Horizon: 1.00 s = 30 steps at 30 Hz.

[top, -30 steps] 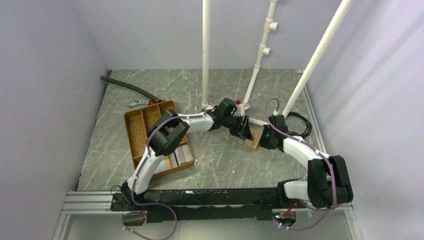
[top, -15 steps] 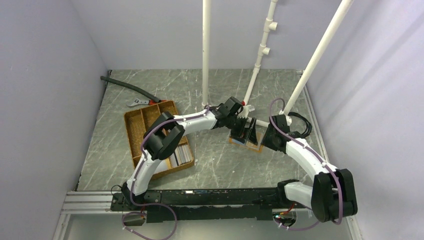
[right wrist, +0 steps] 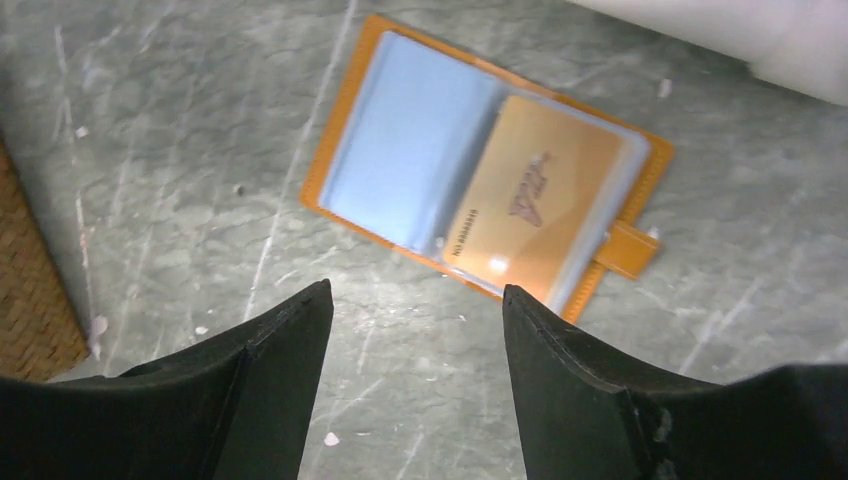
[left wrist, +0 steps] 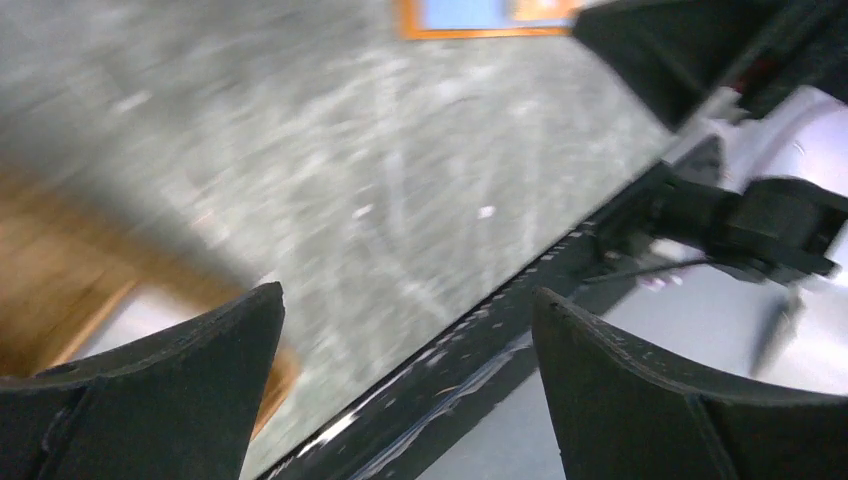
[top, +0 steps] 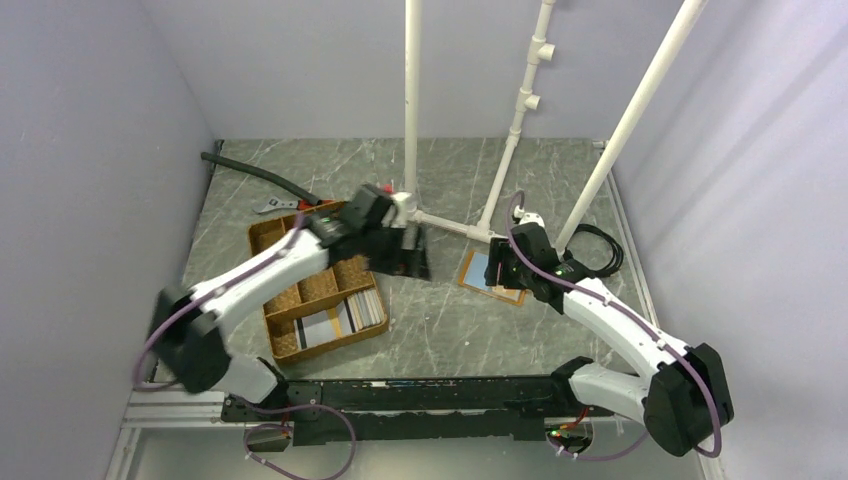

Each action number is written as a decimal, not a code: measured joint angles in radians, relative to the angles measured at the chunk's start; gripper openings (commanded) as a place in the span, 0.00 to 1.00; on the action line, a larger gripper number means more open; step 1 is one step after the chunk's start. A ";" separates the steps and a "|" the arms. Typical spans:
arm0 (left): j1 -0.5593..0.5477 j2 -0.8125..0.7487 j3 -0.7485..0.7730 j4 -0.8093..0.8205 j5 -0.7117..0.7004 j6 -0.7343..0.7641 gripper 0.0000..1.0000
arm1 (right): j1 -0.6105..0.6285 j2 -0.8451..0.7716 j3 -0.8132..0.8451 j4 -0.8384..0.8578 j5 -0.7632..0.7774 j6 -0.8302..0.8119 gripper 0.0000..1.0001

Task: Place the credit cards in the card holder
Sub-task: Pick up the credit card from the storage box.

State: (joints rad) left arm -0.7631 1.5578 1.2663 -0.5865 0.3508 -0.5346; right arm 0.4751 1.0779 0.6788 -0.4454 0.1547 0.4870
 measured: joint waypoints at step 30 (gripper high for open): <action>0.331 -0.431 -0.727 0.143 -0.041 -0.299 0.99 | 0.338 0.451 0.134 0.452 -0.439 0.242 0.47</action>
State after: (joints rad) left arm -0.4320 1.1267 0.5388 -0.4435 0.3099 -0.8337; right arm 0.8131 1.5284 0.8127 0.0071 -0.2844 0.7288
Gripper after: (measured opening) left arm 0.992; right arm 0.500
